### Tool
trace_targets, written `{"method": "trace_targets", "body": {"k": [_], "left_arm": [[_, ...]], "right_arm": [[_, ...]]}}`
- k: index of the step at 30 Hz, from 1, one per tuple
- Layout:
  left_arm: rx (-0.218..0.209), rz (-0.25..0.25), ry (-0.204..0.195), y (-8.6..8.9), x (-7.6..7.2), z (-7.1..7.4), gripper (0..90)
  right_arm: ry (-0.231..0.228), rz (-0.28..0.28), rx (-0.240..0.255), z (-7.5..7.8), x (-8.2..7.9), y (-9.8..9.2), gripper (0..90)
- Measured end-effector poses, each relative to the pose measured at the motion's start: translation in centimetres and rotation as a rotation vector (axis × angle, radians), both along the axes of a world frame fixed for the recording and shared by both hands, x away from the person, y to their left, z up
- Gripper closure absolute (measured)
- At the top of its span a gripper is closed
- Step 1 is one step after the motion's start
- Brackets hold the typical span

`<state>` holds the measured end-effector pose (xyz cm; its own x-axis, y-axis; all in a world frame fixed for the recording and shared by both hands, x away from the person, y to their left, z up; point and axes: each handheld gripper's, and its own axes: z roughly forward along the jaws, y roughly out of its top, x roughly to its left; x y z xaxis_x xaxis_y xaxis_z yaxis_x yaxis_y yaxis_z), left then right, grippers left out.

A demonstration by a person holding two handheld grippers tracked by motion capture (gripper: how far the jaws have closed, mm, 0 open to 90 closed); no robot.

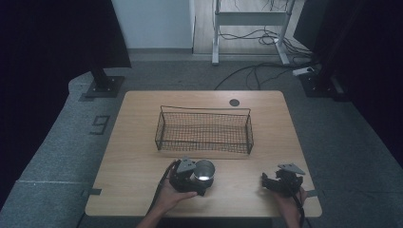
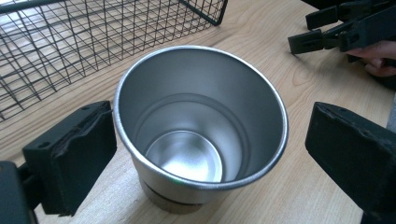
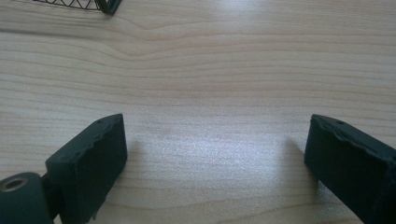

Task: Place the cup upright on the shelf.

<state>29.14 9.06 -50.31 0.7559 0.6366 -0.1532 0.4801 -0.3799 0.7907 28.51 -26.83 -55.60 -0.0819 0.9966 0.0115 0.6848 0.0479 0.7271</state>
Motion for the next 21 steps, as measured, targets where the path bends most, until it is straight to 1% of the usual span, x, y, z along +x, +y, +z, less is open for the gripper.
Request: {"method": "trace_targets", "body": {"k": [7,11,17,18,21], "left_arm": [[0.016,0.007,0.011,-0.7,0.5,-0.6,2.6],[0.021,0.01,0.007,-1.1,0.6,-0.9,3.5],[0.035,0.025,-0.008,-1.2,0.7,-1.2,8.7],[0.026,0.03,-0.007,-1.1,0.8,-1.2,12.1],[0.029,0.029,-0.015,-1.1,0.7,-1.2,12.9]], "right_arm": [[0.0,0.0,0.0,0.0,0.0,0.0,5.9],[0.0,0.0,0.0,0.0,0.0,0.0,5.9],[0.001,-0.001,0.002,0.0,0.0,0.0,5.9],[-0.001,0.001,-0.001,0.0,0.0,0.0,5.9],[0.0,0.0,0.0,0.0,0.0,0.0,5.9]]}}
